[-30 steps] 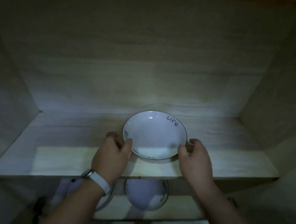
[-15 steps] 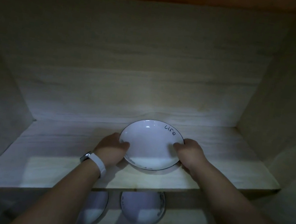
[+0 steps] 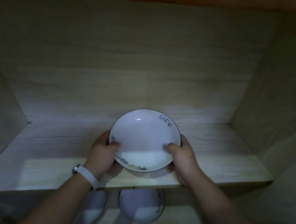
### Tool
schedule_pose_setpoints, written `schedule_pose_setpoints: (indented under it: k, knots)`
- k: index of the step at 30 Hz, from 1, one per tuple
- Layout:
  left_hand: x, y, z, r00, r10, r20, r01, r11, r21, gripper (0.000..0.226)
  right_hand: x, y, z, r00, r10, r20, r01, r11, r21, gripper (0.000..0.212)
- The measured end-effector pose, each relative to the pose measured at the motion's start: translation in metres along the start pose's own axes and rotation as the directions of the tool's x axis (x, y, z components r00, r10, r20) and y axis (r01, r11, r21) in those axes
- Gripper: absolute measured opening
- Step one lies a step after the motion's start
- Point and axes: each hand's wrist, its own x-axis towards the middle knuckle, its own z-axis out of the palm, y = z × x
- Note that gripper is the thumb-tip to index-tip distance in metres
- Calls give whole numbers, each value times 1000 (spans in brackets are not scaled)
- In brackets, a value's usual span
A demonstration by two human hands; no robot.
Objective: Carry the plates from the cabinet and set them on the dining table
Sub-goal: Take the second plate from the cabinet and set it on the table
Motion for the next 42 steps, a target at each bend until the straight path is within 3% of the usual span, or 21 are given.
schedule_pose_setpoints:
  k: [4, 8, 13, 17, 20, 24, 28, 31, 42]
  knots:
    - [-12, 7, 0, 998, 27, 62, -20, 993, -114, 40, -4, 2, 3, 999, -47, -11, 47, 999, -14, 55]
    - [-25, 26, -5, 993, 60, 106, -42, 986, -163, 59, -19, -9, 6, 998, -45, -33, 45, 999, -27, 54]
    - [-50, 58, -16, 978, -89, 187, 113, 986, -125, 46, -54, -39, 1, 999, 5, -42, -12, 987, -163, 39]
    - [-82, 85, -17, 948, -279, 150, 305, 931, -199, 43, -92, -67, -4, 994, 88, -63, -98, 978, -185, 43]
    - [-107, 105, -21, 930, -339, 142, 359, 919, -162, 49, -125, -89, -6, 987, 150, -63, -159, 969, -187, 49]
    - [-145, 142, -24, 913, -378, 154, 395, 913, -100, 53, -169, -123, -9, 972, 215, -94, -228, 959, -169, 55]
    - [-177, 184, -31, 904, -375, 206, 397, 915, -76, 53, -206, -150, -11, 942, 303, -141, -323, 934, -150, 48]
    - [-199, 213, -34, 892, -419, 170, 433, 900, -54, 51, -228, -173, -11, 926, 349, -146, -369, 918, -144, 55]
    - [-251, 322, -32, 904, -399, 157, 415, 906, -86, 52, -287, -260, -21, 940, 301, -164, -326, 931, -163, 48]
